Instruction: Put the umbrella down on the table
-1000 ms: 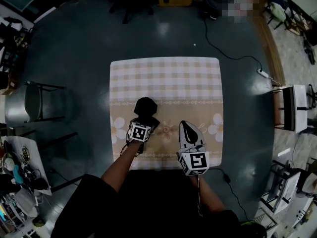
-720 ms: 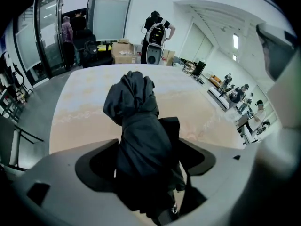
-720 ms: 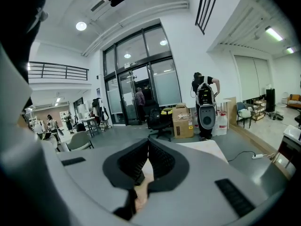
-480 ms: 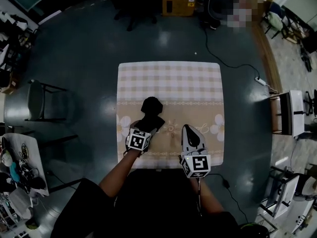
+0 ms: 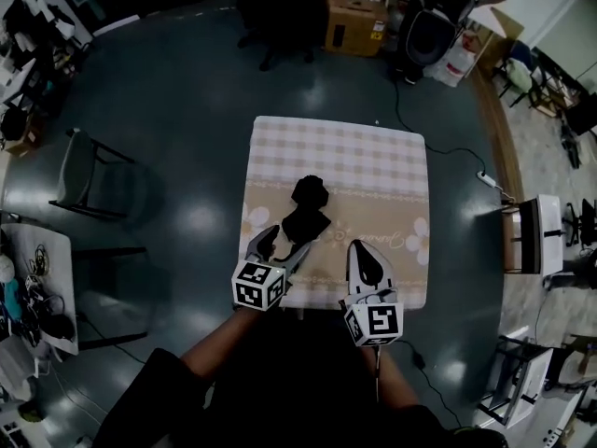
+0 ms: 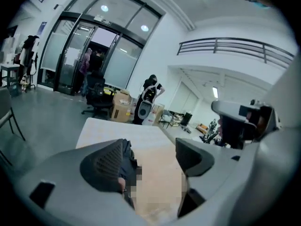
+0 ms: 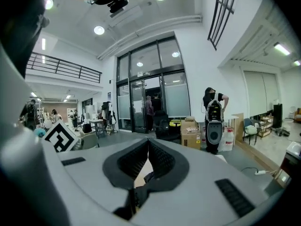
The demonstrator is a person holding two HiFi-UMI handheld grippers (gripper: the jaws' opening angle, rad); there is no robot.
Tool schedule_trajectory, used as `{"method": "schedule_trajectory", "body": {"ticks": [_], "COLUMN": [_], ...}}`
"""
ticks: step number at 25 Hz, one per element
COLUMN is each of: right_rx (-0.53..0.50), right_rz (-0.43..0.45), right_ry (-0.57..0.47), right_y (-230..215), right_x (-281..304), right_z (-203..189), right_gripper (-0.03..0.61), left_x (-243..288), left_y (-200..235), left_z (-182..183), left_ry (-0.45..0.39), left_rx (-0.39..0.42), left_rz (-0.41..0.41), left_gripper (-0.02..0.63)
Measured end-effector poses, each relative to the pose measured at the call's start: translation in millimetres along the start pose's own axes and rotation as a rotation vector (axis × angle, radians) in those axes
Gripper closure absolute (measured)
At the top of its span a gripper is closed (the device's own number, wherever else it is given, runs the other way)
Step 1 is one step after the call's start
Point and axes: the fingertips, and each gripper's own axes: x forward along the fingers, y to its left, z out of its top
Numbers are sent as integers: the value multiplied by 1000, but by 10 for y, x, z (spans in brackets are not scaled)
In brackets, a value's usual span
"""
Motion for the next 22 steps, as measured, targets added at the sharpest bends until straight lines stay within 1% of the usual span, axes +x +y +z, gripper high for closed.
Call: {"method": "schedule_trajectory", "body": {"ticks": [1, 2, 3, 4, 5, 7, 9, 11, 12, 15, 17, 22], "right_rx": [-9, -14, -18, -21, -23, -35, -79, -122, -119, -60, -41, -50], "right_rz": [5, 8, 9, 9, 9, 12, 20, 26, 21, -51, -69, -4], "right_ry": [-10, -18, -24, -27, -29, -27, -22, -11, 0, 47, 56, 23], "right_y": [106, 209, 311, 414, 520, 735, 963, 1175, 1246, 1294, 1315, 1468], "right_x": [-34, -65, -94, -124, -153, -216, -303, -412, -469, -628, -695, -815], "right_z": [43, 75, 98, 113, 117, 106, 85, 42, 9, -107, -162, -143], "right_gripper": [561, 561, 561, 561, 561, 561, 561, 561, 561, 561, 561, 561], "left_x": [-128, -255, -382, -509, -633, -859, -1048, -1224, -1305, -1487, -1558, -1717], "left_y": [-77, -158, -231, -288, -329, -401, -510, -631, -676, -762, -803, -926], "left_z": [83, 162, 233, 294, 345, 409, 390, 301, 252, 139, 90, 50], "left_ry": [-39, -80, -120, -156, -187, -231, -254, -269, -276, -289, -291, -312], "left_rx": [-2, -2, 2, 12, 29, 79, 134, 178, 188, 165, 147, 176], "left_rz": [-34, -73, -107, -129, -138, -137, -151, -174, -178, -176, -168, -129], "left_gripper": [257, 293, 352, 393, 415, 501, 570, 594, 595, 597, 597, 597]}}
